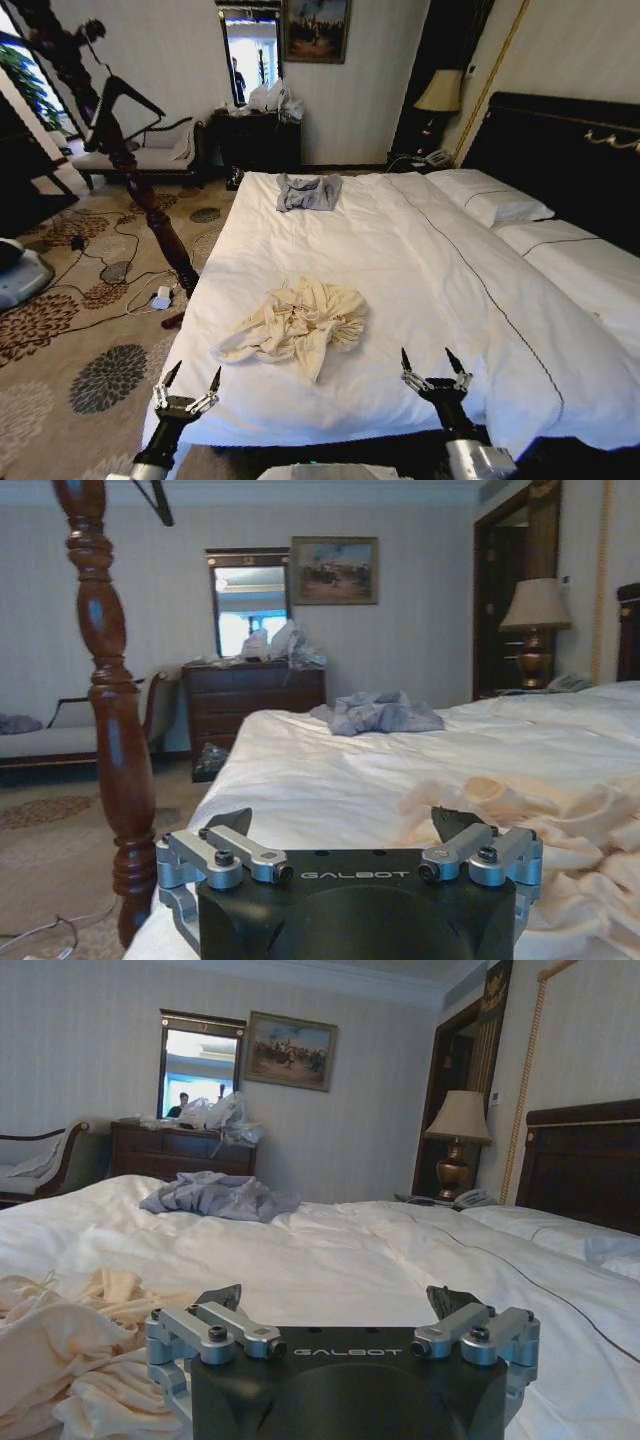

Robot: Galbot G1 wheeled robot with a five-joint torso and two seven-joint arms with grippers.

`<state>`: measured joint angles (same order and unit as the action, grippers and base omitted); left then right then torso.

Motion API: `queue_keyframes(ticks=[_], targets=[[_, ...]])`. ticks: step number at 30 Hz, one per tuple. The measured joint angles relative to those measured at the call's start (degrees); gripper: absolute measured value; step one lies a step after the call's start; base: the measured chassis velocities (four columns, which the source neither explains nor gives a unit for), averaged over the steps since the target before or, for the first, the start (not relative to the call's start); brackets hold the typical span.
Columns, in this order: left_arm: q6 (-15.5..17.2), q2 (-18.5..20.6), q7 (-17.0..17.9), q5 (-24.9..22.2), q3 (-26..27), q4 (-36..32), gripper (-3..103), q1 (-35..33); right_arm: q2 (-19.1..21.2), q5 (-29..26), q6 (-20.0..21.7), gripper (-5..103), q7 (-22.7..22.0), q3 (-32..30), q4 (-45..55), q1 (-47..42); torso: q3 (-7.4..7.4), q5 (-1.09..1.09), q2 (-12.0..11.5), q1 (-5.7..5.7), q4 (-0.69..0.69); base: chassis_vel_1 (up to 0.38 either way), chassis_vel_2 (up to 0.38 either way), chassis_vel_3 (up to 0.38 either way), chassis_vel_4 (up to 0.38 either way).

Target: Pick up the clothes from the bed and hang them on the clothes hanger.

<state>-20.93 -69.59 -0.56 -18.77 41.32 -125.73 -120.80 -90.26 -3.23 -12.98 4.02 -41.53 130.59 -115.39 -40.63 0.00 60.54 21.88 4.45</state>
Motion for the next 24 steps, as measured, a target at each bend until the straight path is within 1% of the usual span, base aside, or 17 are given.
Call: queue_keyframes(ticks=[3, 10, 19, 21, 23, 24], targets=[[1.04, 0.00, 0.81, -0.53, 0.12, -0.30, 100, 0.91, -0.12, -0.24, 0.00, 100, -0.21, -0.16, 0.16, 0.05, 0.00, -0.01, 0.00, 0.00, 0.00, 0.000, 0.000, 0.000, 0.000], [1.79, 0.36, 0.84, -0.34, -0.12, -1.16, 100, 1.16, -0.28, -0.19, 0.00, 100, -0.28, -0.14, 0.31, 0.08, 0.00, 0.00, 0.00, 0.00, 0.00, 0.000, 0.000, 0.000, 0.000], [3.72, 0.90, 0.91, -0.22, -0.57, -1.96, 100, 2.85, 0.26, -0.10, -0.05, 100, -0.35, -0.18, 0.31, -0.29, 0.00, 0.00, 0.00, 0.00, 0.00, 0.000, 0.000, 0.000, 0.000], [4.40, 0.81, 1.10, -0.08, -1.23, -2.20, 100, 3.10, 0.27, -0.11, -0.08, 100, -0.37, -0.20, 0.30, -0.28, 0.00, 0.00, 0.00, 0.00, 0.00, 0.000, 0.000, 0.000, 0.000], [6.84, 1.23, 2.39, -1.04, -2.08, -2.79, 100, 4.19, 0.41, -0.12, -0.10, 100, -0.37, -0.21, 0.22, -0.20, 0.00, 0.00, 0.00, 0.00, -0.02, 0.000, 0.000, 0.000, 0.000], [6.84, 1.23, 2.39, -1.04, -2.08, -2.79, 100, 4.19, 0.41, -0.12, -0.10, 100, -0.37, -0.21, 0.22, -0.20, 0.00, 0.00, 0.00, 0.00, -0.02, 0.000, 0.000, 0.000, 0.000]])
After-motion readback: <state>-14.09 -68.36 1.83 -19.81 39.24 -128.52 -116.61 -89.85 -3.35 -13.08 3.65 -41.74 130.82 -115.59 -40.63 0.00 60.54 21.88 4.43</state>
